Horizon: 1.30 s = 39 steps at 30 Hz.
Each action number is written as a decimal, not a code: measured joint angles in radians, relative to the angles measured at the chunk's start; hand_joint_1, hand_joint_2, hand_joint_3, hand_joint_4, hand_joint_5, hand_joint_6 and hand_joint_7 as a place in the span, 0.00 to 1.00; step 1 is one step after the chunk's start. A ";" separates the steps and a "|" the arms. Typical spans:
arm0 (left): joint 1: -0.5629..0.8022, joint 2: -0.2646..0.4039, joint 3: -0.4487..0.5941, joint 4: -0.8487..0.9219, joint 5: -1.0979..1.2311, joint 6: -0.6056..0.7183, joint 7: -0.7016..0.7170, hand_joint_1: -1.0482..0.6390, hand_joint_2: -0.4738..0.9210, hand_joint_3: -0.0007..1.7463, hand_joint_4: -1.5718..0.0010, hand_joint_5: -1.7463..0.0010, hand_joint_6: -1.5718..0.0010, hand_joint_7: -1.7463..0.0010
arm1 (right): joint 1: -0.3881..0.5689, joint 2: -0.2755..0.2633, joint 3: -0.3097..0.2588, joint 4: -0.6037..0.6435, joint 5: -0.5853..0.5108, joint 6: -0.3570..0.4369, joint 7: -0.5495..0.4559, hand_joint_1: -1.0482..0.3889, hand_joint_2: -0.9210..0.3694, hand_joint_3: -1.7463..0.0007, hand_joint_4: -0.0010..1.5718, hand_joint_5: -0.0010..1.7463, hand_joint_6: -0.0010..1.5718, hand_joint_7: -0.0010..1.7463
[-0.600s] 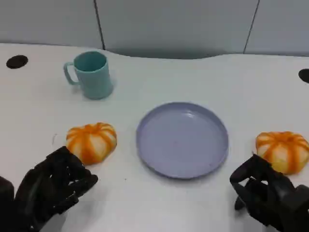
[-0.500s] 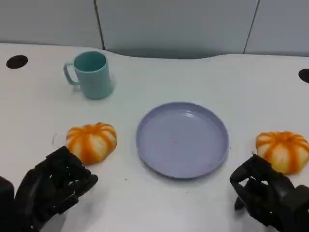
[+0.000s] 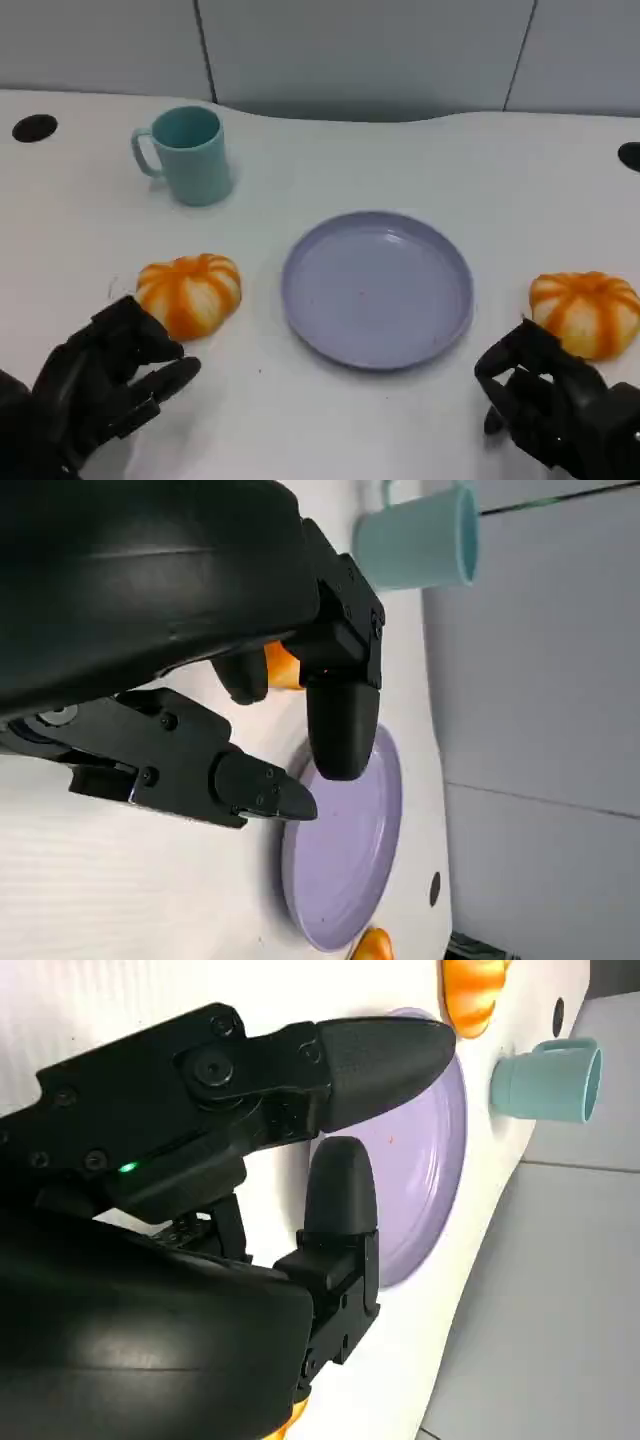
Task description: Grasp the bread from the table and place it into the plate.
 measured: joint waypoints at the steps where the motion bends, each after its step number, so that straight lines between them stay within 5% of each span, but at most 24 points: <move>1: 0.000 0.000 -0.002 -0.001 0.020 -0.025 0.009 0.54 0.98 0.04 0.55 0.00 0.66 0.00 | -0.004 0.001 0.000 0.007 0.001 -0.001 0.000 0.53 0.00 0.81 0.40 1.00 0.25 1.00; 9: 0.000 0.027 -0.042 -0.052 0.277 -0.233 0.161 0.54 0.99 0.04 0.53 0.00 0.69 0.00 | -0.011 0.006 0.001 0.013 0.000 -0.006 -0.002 0.53 0.00 0.81 0.38 1.00 0.25 1.00; 14: 0.001 0.087 -0.080 -0.129 0.505 -0.250 0.272 0.45 0.98 0.02 0.63 0.00 0.76 0.01 | -0.012 0.006 0.003 0.015 -0.001 -0.012 -0.003 0.52 0.00 0.81 0.38 1.00 0.25 1.00; 19: -0.012 0.207 -0.138 -0.235 0.839 -0.183 0.371 0.34 0.98 0.00 0.79 0.07 0.79 0.21 | -0.015 0.007 0.009 0.021 -0.001 -0.013 -0.005 0.52 0.00 0.81 0.39 1.00 0.25 1.00; 20: -0.017 0.226 -0.150 -0.251 0.872 -0.166 0.375 0.32 0.98 0.00 0.81 0.12 0.80 0.29 | -0.015 0.007 0.009 0.022 -0.001 -0.013 -0.005 0.52 0.00 0.81 0.39 1.00 0.25 1.00; 22: -0.026 0.246 -0.168 -0.272 0.909 -0.134 0.376 0.27 0.98 0.00 0.86 0.40 0.69 0.77 | -0.016 0.008 0.009 0.025 0.000 -0.015 -0.005 0.53 0.00 0.81 0.39 1.00 0.25 1.00; 24: -0.045 0.279 -0.200 -0.292 0.951 -0.098 0.351 0.25 0.98 0.00 0.88 0.54 0.68 0.93 | -0.017 0.010 0.009 0.030 0.001 -0.020 -0.005 0.54 0.00 0.81 0.40 1.00 0.26 1.00; 27: -0.076 0.321 -0.238 -0.304 0.994 -0.051 0.310 0.20 0.99 0.00 0.93 0.77 0.79 0.99 | -0.019 0.015 0.007 0.036 0.005 -0.036 -0.005 0.54 0.00 0.81 0.40 1.00 0.26 1.00; 31: -0.099 0.345 -0.273 -0.305 1.007 -0.013 0.286 0.19 0.99 0.00 0.92 0.83 0.81 1.00 | -0.019 0.019 0.003 0.054 0.013 -0.049 -0.004 0.54 0.00 0.81 0.41 1.00 0.26 1.00; 33: -0.116 0.351 -0.291 -0.296 1.011 0.000 0.272 0.13 0.99 0.00 0.98 0.96 0.92 0.99 | -0.017 0.019 0.001 0.056 0.015 -0.053 -0.004 0.54 0.00 0.81 0.39 1.00 0.26 1.00; 39: -0.250 0.380 -0.387 -0.169 1.065 0.062 0.196 0.10 1.00 0.00 1.00 1.00 0.98 1.00 | -0.013 0.018 0.005 0.056 0.013 -0.066 0.000 0.55 0.00 0.81 0.39 1.00 0.25 1.00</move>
